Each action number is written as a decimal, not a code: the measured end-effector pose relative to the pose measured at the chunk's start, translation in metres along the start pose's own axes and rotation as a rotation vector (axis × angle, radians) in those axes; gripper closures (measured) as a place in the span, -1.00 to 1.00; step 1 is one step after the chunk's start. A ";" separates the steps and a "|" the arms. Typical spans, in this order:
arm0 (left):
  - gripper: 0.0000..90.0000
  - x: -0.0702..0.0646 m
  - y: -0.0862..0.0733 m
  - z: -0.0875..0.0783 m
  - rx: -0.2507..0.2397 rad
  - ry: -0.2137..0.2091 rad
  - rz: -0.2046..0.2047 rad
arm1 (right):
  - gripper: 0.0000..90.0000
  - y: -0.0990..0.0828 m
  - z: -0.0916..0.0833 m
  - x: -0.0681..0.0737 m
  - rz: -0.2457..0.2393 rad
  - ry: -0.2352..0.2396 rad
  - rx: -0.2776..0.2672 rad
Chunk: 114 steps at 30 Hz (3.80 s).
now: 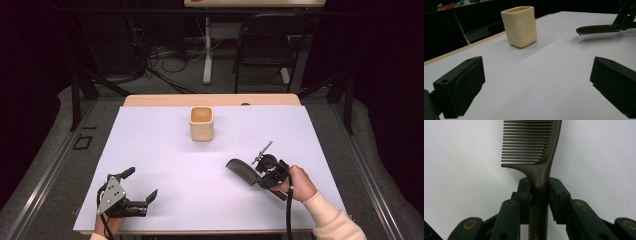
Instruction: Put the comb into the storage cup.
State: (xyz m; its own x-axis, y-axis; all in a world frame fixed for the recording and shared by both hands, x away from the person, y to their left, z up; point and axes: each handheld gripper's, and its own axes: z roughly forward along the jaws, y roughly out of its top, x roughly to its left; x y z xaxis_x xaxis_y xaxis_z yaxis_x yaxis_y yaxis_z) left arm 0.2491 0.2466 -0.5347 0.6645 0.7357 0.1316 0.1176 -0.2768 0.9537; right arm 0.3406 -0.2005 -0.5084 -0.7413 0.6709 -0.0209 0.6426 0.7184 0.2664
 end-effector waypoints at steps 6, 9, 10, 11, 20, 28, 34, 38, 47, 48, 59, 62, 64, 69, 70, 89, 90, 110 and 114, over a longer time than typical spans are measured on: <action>-1.00 0.000 0.000 0.000 0.001 0.000 0.000 | 0.60 -0.003 -0.004 -0.003 0.024 0.019 -0.048; -1.00 0.000 0.000 0.000 0.001 -0.001 -0.002 | 0.60 -0.005 -0.006 -0.004 0.029 0.021 -0.069; -1.00 0.000 0.000 0.000 0.001 -0.002 -0.002 | 0.60 -0.005 -0.006 -0.004 0.029 0.021 -0.069; -1.00 0.000 0.000 0.000 0.002 -0.001 -0.002 | 0.60 -0.006 -0.006 -0.004 0.034 0.022 -0.079; -1.00 0.000 0.000 0.000 0.002 -0.001 -0.001 | 0.60 -0.011 -0.012 -0.006 0.052 0.026 -0.131; -1.00 0.000 0.000 0.000 0.004 0.002 0.001 | 0.60 -0.013 -0.017 -0.006 0.042 0.024 -0.168; -1.00 0.000 -0.001 0.000 0.004 0.002 0.002 | 0.60 -0.015 -0.020 -0.007 0.043 0.024 -0.192; -1.00 0.000 -0.001 0.000 0.005 0.002 0.003 | 0.60 -0.015 -0.021 -0.006 0.047 0.021 -0.205; -1.00 0.000 0.000 -0.001 0.003 0.007 0.005 | 0.60 -0.015 -0.023 -0.006 0.045 0.017 -0.235; -1.00 0.000 0.000 -0.001 0.004 0.006 0.005 | 0.60 -0.015 -0.023 -0.006 0.048 0.015 -0.241; -1.00 0.000 0.000 -0.002 -0.001 0.013 0.005 | 0.60 -0.015 -0.026 -0.006 0.030 0.008 -0.286; -1.00 0.000 0.000 -0.003 -0.001 0.015 0.004 | 0.60 -0.015 -0.026 -0.005 0.027 0.003 -0.304; -1.00 0.000 0.000 -0.003 -0.001 0.016 0.004 | 0.60 -0.015 -0.026 -0.005 0.028 0.002 -0.312; -1.00 0.000 0.000 -0.003 -0.001 0.015 0.008 | 0.60 -0.014 -0.026 -0.005 0.026 -0.004 -0.335; -1.00 0.000 0.000 -0.003 -0.001 0.014 0.008 | 0.60 -0.014 -0.027 -0.005 0.029 -0.001 -0.339; -1.00 0.000 0.000 -0.004 -0.002 0.015 0.003 | 0.60 -0.015 -0.028 -0.008 0.046 -0.007 -0.434; -1.00 0.000 0.000 -0.003 -0.001 0.015 0.005 | 0.60 -0.015 -0.028 -0.008 0.046 -0.007 -0.434; -1.00 0.000 0.000 -0.003 0.000 0.019 0.007 | 0.60 -0.014 -0.027 -0.012 0.074 -0.040 -0.546; -1.00 0.000 0.000 -0.004 0.000 0.018 0.008 | 0.60 -0.014 -0.028 -0.012 0.078 -0.042 -0.563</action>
State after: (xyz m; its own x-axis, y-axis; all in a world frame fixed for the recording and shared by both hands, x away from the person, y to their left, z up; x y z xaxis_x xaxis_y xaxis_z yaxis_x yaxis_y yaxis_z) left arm 0.2466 0.2488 -0.5338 0.6518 0.7446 0.1440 0.1127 -0.2828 0.9525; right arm 0.3348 -0.2234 -0.4850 -0.6802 0.7329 -0.0157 0.4844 0.4655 0.7408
